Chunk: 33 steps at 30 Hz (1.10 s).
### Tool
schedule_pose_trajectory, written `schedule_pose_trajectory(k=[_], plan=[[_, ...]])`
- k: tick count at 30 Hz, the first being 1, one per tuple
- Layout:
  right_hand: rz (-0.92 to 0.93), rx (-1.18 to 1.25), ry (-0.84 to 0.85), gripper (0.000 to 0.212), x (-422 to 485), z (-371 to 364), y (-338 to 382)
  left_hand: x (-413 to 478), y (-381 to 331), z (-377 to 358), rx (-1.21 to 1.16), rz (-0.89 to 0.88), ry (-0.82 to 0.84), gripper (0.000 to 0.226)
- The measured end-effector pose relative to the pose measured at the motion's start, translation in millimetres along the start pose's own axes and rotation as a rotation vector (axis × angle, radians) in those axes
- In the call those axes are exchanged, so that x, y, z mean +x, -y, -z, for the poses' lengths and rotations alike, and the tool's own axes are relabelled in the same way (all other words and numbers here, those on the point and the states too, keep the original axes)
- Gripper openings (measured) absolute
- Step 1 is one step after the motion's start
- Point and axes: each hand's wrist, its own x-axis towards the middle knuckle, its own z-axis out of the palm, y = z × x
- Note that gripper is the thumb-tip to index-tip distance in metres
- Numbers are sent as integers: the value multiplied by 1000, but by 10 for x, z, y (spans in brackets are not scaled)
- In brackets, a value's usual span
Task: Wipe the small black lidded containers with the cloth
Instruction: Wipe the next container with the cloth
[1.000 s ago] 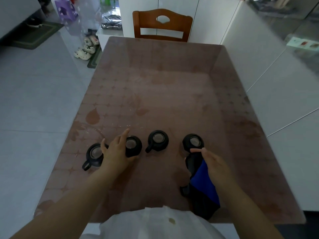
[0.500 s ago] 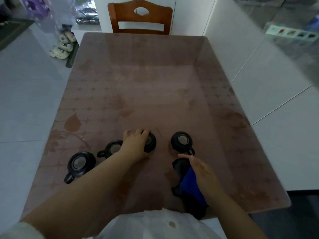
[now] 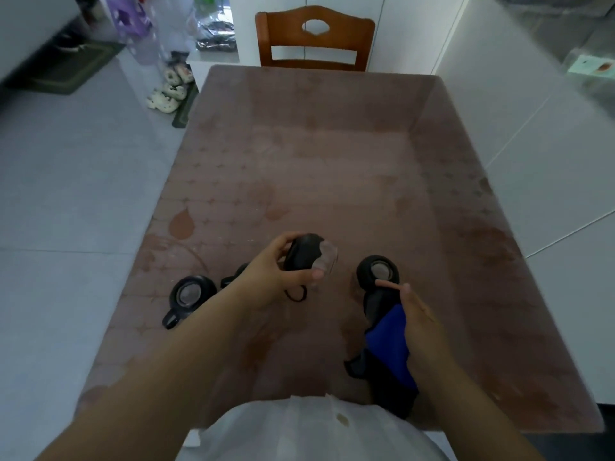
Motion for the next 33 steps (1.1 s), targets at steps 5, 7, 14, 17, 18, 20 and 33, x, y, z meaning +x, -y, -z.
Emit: schedule_pose_trajectory(k=[5,7,14,17,18,20,33], plan=[[-12,130,18,38,2,-65,95,-204,-8,7,-126,25,-7,75],[-57,253,89,26,10,-109,113,-288,3,-14,-155,19,-26,73],[138,9,63,21,-144,-223,254,-548,-12,-105,-234,-16,-53,78],[311,-103,29,25,-206,-283,261,-605,-39,-120,-222,-20,-76,82],[371,-105,13,23,-222,-321,288,-620,-54,-128,-212,-19,-87,84],[496,-92,3,24,-246,-391,353,-646,-83,-151,-183,-22,-109,88],[563,-55,294,30,-284,-381,278,-760,-175,-240,-189,-38,-117,97]])
